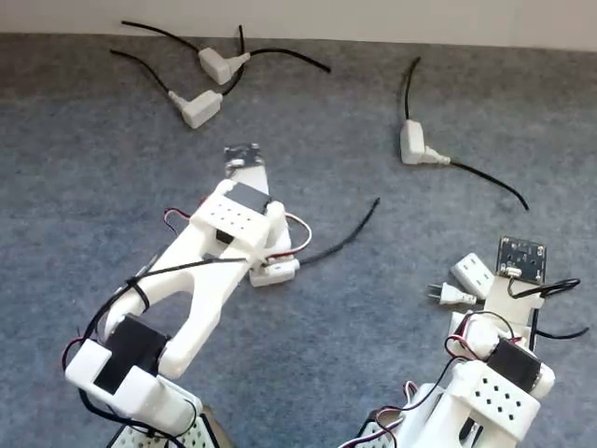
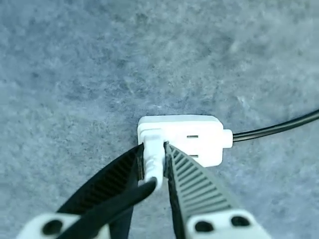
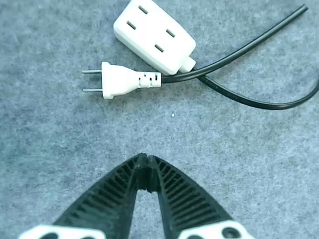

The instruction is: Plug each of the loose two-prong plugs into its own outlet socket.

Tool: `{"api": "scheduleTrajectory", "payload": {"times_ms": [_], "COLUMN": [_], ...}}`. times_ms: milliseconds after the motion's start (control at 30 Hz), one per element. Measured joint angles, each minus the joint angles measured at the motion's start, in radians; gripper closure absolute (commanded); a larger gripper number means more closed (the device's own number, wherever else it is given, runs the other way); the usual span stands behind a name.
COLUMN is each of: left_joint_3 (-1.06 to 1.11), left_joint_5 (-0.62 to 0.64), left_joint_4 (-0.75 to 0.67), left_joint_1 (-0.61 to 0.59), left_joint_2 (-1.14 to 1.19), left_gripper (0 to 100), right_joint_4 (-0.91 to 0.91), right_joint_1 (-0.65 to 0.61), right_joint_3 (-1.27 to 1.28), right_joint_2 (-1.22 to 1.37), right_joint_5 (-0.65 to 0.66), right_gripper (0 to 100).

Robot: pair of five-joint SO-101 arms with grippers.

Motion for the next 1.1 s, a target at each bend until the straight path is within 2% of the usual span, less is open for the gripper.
{"api": "scheduleTrajectory", "payload": {"times_ms": [133,267,433,567,667,833,1000,1100], "left_joint_3": [-0.005,-0.012,-0.014,-0.028,-0.028,-0.034,-0.068,-0.109], "left_joint_5": [-0.135,-0.334,-0.756,-1.073,-1.111,-1.08,-1.056,-1.053], "left_joint_4": [0.017,0.072,0.141,0.146,0.146,0.147,0.167,0.241], "left_joint_1": [0.009,0.014,0.015,-0.04,-0.104,-0.19,-0.255,-0.264], "left_joint_2": [0.011,0.032,0.037,0.044,0.044,0.046,0.058,0.061], "left_gripper": [99,99,99,99,97,83,79,77], "right_joint_4": [0.0,0.0,0.0,0.0,0.0,0.0,0.0,0.0], "right_joint_1": [0.0,0.0,0.0,0.0,0.0,0.0,0.0,0.0], "right_joint_3": [0.0,0.0,0.0,0.0,0.0,0.0,0.0,0.0], "right_joint_2": [0.0,0.0,0.0,0.0,0.0,0.0,0.0,0.0], "right_joint_5": [0.0,0.0,0.0,0.0,0.0,0.0,0.0,0.0], "right_gripper": [99.1,99.1,99.1,99.1,99.1,99.1,99.1,99.1]}}
